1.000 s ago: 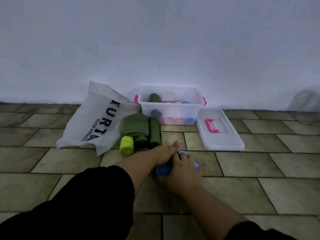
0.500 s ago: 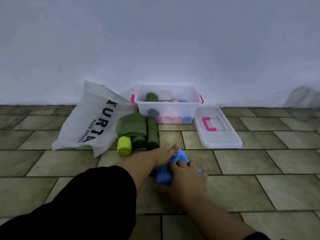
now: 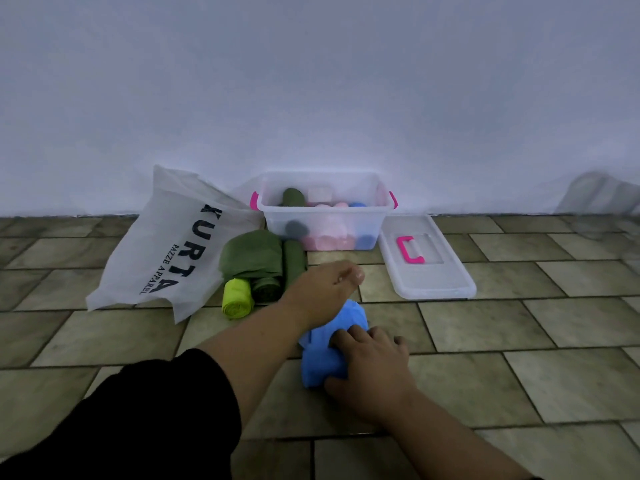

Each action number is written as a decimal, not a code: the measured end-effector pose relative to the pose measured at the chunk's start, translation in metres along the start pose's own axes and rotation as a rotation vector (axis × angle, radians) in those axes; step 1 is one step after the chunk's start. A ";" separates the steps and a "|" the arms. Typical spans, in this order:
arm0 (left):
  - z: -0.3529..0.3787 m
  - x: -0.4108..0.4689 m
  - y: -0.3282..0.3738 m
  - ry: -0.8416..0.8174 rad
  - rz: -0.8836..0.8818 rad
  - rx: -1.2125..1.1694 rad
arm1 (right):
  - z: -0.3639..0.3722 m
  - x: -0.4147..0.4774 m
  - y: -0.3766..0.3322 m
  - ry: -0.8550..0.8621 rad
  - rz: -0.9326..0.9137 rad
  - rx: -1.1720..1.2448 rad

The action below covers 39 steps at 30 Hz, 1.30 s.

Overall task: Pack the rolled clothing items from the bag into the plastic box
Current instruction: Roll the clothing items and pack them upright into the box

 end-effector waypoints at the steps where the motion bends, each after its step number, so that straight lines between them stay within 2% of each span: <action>1: 0.008 0.000 -0.002 -0.145 -0.073 -0.056 | 0.000 0.001 0.000 0.012 0.001 -0.005; 3: 0.024 -0.003 -0.012 -0.388 -0.198 0.027 | 0.001 0.002 0.001 0.033 0.010 -0.006; 4: 0.029 -0.004 -0.018 -0.430 -0.222 0.061 | 0.002 0.002 0.000 0.038 0.010 -0.004; 9: 0.031 -0.002 -0.032 -0.403 -0.231 -0.114 | 0.004 0.000 0.000 0.058 -0.022 -0.027; 16: 0.027 0.005 -0.037 -0.383 -0.228 -0.085 | -0.001 -0.005 0.010 0.050 -0.119 0.061; 20: 0.018 0.001 -0.027 -0.236 -0.133 -0.195 | -0.017 0.000 0.015 -0.033 -0.148 0.130; 24: -0.004 -0.019 -0.014 -0.011 -0.075 0.018 | -0.020 0.006 0.019 -0.160 -0.120 0.333; 25: -0.003 -0.028 -0.013 -0.035 -0.092 0.066 | -0.022 0.007 0.020 -0.182 -0.112 0.363; 28: 0.018 -0.059 -0.020 -0.267 -0.169 0.289 | -0.028 0.013 0.023 -0.260 -0.108 0.390; 30: 0.027 -0.070 -0.027 -0.261 -0.183 0.405 | -0.031 0.018 0.024 -0.301 -0.111 0.380; 32: 0.027 -0.071 -0.032 -0.203 -0.212 0.389 | -0.032 0.022 0.025 -0.312 -0.116 0.402; 36: 0.024 -0.062 -0.044 -0.184 -0.293 0.454 | -0.035 0.019 0.036 -0.186 -0.127 0.609; 39: 0.021 -0.054 -0.049 -0.173 -0.340 0.593 | -0.031 0.013 0.045 -0.064 -0.164 0.585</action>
Point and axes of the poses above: each hand's wrist, its own x-axis towards the middle knuckle, its own z-axis out of the palm, y = z × x, the point moved 4 cm from there along x, towards the middle knuckle, and after that the axes turned 13 degrees about -y, right-handed, at the moved point
